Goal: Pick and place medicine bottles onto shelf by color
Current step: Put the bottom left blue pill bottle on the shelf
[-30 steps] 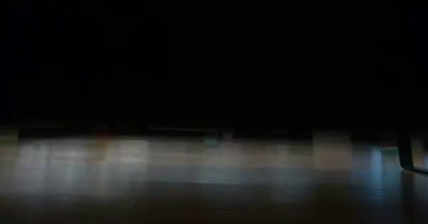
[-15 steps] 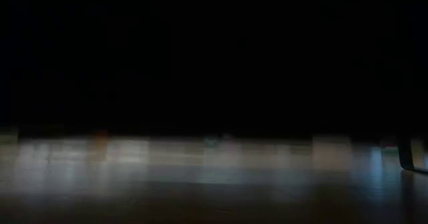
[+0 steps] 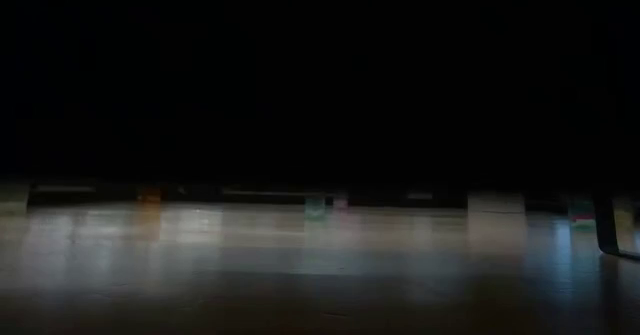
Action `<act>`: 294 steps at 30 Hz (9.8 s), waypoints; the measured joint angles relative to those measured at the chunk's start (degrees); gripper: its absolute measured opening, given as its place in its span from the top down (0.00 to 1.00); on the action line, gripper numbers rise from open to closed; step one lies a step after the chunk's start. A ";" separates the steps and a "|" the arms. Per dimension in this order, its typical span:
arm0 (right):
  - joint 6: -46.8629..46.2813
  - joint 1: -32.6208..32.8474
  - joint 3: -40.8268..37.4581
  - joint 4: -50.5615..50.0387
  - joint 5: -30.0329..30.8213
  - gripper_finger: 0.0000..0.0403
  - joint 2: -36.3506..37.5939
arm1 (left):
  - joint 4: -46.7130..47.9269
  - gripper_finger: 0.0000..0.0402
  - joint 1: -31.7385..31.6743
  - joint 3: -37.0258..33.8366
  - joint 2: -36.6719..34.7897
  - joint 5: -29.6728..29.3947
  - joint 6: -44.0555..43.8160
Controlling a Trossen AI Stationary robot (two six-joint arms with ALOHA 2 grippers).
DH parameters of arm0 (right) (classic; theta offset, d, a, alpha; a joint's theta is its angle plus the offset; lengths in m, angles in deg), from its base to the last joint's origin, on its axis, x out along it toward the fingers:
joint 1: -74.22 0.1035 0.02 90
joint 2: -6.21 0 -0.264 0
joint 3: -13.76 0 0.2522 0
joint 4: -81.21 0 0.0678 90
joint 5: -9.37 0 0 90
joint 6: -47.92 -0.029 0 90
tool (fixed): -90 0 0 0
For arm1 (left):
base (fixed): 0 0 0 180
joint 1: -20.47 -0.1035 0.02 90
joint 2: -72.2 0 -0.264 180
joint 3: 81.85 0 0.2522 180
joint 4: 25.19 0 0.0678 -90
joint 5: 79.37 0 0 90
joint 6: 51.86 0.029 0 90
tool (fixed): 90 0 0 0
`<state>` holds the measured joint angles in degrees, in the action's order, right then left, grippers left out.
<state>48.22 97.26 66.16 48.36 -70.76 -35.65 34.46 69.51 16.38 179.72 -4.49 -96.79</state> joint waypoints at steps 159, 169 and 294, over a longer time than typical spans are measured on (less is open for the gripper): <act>12.51 -25.53 29.78 9.21 -12.55 0.33 -67.04 | 20.04 0.21 -30.86 -8.20 -25.38 -13.95 18.36; 12.60 -25.53 29.75 11.75 -12.55 0.33 -69.13 | 20.03 0.21 -30.86 -8.20 -25.38 -13.97 18.36; -12.27 4.14 44.81 6.06 1.08 0.68 -66.58 | 12.14 0.21 -19.73 -8.20 -25.35 -13.27 15.53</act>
<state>35.94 101.40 110.96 54.42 -69.68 -102.23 46.60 49.78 8.18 154.37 -17.76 -81.25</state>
